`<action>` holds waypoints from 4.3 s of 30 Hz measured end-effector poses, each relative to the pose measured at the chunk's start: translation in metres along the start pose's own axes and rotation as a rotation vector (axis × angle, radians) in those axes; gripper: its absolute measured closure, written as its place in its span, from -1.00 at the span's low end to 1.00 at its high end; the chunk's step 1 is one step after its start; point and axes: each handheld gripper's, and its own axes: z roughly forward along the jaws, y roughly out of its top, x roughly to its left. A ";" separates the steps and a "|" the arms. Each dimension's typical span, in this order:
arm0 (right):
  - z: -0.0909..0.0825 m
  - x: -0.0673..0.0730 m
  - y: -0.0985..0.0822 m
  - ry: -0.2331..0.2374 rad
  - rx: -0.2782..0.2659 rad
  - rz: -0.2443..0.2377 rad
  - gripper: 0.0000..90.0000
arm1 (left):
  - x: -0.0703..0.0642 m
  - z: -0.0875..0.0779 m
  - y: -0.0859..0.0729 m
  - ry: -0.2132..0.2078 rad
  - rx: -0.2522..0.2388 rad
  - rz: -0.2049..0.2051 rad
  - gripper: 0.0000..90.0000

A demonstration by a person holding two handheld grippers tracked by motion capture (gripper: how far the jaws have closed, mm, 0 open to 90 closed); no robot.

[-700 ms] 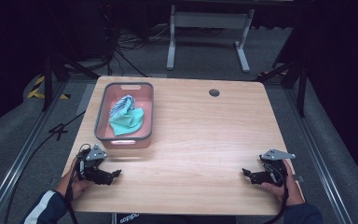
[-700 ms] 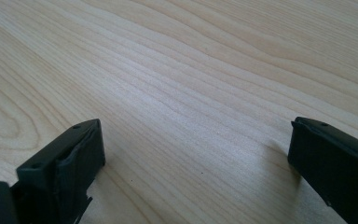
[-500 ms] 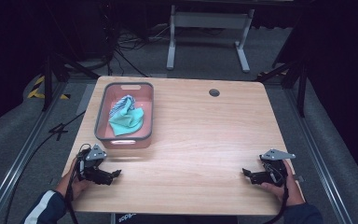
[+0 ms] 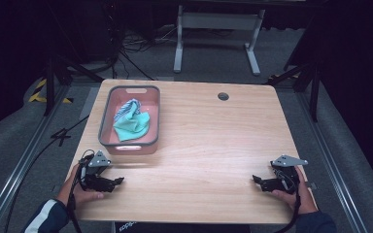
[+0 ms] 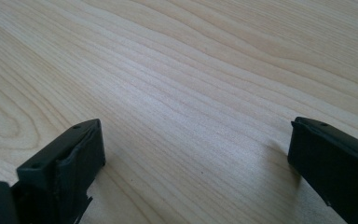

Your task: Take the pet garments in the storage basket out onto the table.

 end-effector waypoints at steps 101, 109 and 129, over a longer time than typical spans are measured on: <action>-0.001 0.000 -0.001 0.005 -0.001 -0.005 -0.90 | 0.074 0.098 0.192 0.179 0.628 0.320 0.38; -0.001 0.000 -0.001 0.004 -0.001 -0.005 -0.90 | 0.076 0.091 0.194 0.184 0.603 0.326 0.60; -0.001 0.000 -0.001 0.005 -0.001 -0.006 -0.90 | 0.072 0.018 0.206 0.161 0.391 0.290 0.64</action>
